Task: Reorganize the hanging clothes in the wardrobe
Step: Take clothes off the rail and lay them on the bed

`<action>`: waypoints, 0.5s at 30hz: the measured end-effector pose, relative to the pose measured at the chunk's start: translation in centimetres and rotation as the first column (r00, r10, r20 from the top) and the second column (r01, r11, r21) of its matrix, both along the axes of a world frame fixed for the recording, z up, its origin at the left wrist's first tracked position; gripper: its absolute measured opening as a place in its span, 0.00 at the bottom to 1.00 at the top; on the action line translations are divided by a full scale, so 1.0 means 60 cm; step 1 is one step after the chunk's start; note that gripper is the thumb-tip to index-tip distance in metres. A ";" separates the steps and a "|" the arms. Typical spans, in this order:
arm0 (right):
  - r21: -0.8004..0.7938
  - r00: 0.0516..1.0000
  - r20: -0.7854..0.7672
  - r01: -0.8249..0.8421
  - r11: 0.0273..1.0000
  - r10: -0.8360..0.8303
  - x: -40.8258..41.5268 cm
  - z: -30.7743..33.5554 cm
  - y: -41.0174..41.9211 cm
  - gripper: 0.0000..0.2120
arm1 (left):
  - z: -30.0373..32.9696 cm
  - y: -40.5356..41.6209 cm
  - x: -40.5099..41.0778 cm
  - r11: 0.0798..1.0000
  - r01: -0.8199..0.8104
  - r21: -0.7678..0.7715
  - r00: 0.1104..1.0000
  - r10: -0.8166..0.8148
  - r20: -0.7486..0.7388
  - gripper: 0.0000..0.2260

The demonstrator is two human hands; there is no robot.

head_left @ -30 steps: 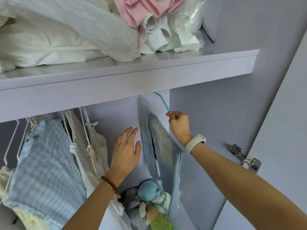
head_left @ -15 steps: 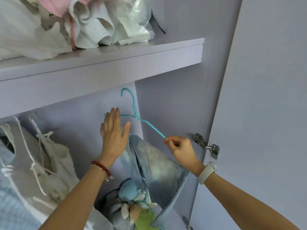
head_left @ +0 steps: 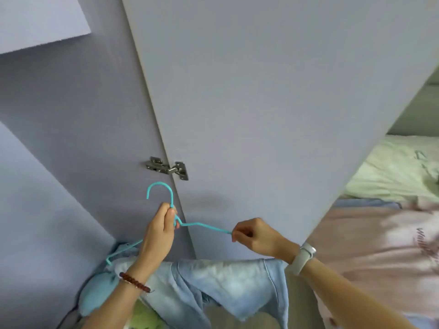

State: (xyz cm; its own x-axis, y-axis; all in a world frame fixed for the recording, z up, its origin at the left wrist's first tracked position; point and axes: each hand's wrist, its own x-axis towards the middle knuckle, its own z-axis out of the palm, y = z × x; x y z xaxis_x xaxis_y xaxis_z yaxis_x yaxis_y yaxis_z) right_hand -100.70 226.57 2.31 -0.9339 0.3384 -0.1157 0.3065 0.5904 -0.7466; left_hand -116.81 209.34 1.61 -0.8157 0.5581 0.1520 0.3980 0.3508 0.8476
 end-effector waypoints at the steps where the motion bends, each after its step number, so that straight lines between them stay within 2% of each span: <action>1: 0.063 0.999 0.030 0.041 0.997 -0.043 0.031 -0.004 0.003 0.08 | -0.004 0.012 0.022 0.998 0.059 0.003 0.998 -0.059 0.020 0.11; 4: 0.243 0.974 0.073 0.191 0.951 -0.214 0.132 -0.016 -0.006 0.10 | -0.003 0.047 0.092 0.969 0.248 0.002 0.967 -0.248 0.063 0.09; 8: 0.293 0.890 0.024 0.430 0.854 -0.456 0.264 -0.020 -0.040 0.13 | 0.008 0.091 0.184 0.881 0.471 -0.037 0.881 -0.469 0.056 0.10; 11: 0.331 0.820 0.000 0.540 0.774 -0.572 0.349 -0.016 -0.077 0.13 | 0.023 0.126 0.254 0.783 0.619 -0.067 0.784 -0.621 -0.008 0.14; 15: 0.364 0.669 -0.080 0.710 0.603 -0.739 0.453 -0.004 -0.124 0.16 | 0.049 0.172 0.359 0.601 0.797 -0.053 0.597 -0.798 -0.084 0.14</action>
State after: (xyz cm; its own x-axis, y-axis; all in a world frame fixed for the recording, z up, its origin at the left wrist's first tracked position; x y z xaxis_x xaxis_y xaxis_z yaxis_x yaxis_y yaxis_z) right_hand -73.51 219.10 2.06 -0.3591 0.9289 0.0908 0.7887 0.3541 -0.5026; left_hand -95.24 219.68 4.58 -0.0276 0.9814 0.1902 0.5953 -0.1367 0.7918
